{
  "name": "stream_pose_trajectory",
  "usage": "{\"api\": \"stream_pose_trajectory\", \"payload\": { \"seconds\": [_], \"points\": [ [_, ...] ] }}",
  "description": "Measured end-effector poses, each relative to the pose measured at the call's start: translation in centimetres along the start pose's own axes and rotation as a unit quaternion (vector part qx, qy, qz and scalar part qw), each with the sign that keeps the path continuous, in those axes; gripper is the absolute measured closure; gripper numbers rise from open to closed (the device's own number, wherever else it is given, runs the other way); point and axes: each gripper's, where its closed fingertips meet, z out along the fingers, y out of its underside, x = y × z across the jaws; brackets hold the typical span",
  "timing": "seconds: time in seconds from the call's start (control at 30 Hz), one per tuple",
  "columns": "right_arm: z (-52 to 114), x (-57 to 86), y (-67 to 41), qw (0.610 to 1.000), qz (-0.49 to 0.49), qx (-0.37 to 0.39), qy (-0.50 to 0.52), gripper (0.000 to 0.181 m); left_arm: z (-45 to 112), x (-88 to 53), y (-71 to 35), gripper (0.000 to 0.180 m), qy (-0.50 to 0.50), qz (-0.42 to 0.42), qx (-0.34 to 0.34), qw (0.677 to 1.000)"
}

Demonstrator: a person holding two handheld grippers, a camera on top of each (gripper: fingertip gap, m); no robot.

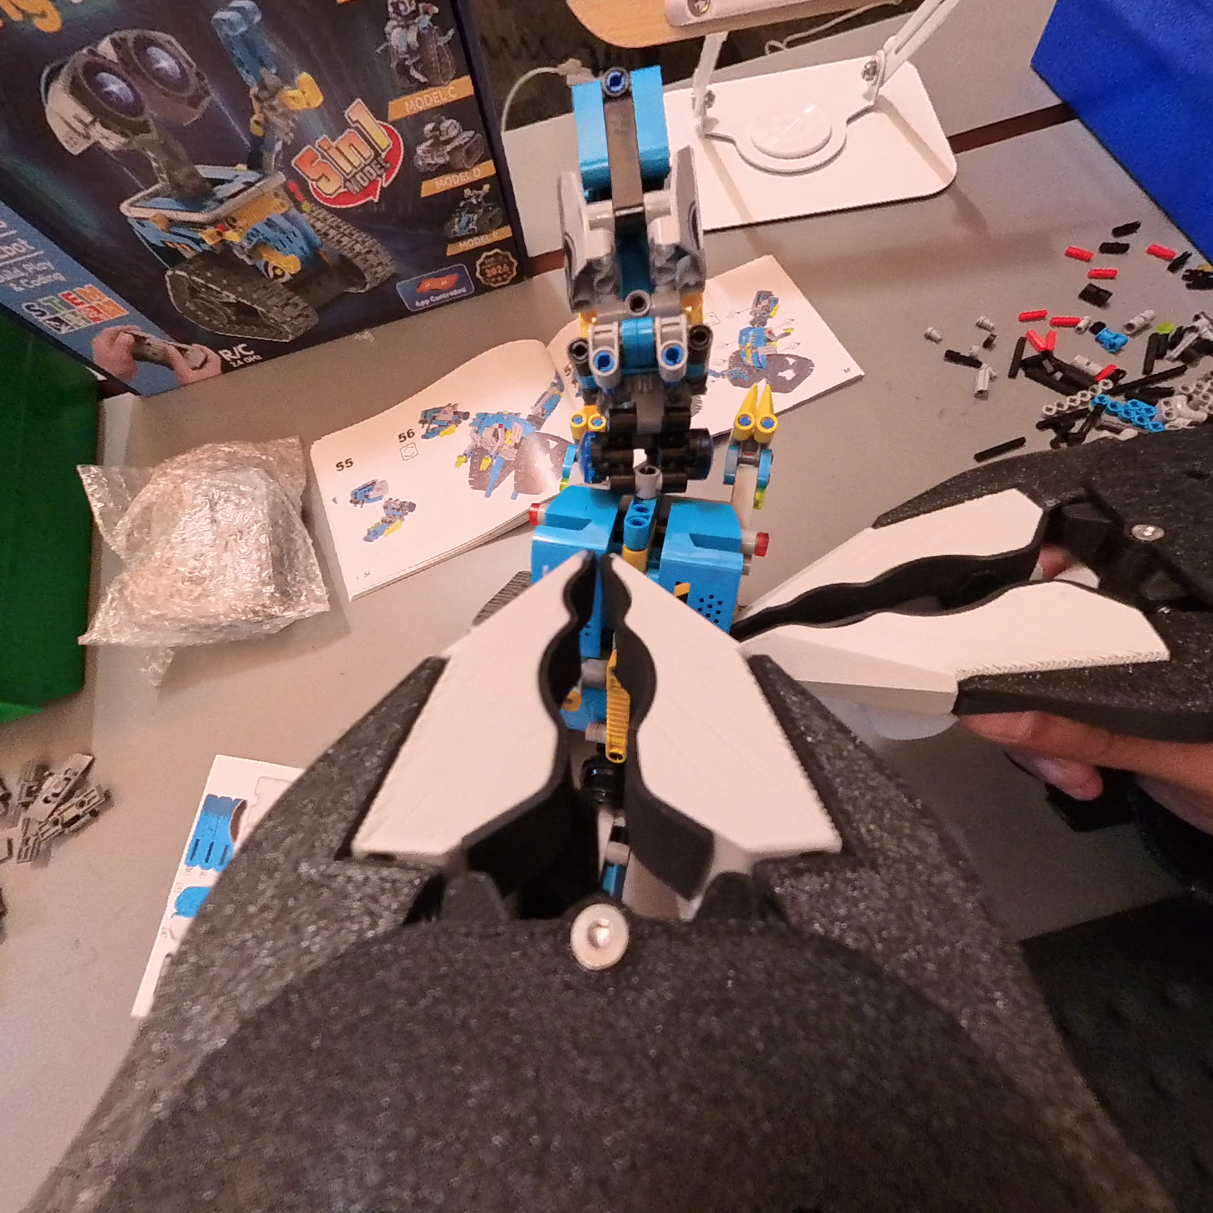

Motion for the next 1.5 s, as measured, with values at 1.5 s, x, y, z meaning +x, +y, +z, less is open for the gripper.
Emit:
{"api": "stream_pose_trajectory", "payload": {
  "seconds": [1.5],
  "points": [
    [-0.1, 0.1, 0.0, 1.000, -0.017, 0.004, 0.019, 0.180, 0.1, -0.6, -0.4, 0.159, 0.136, -0.023, 0.008, 0.990]
  ]
}}
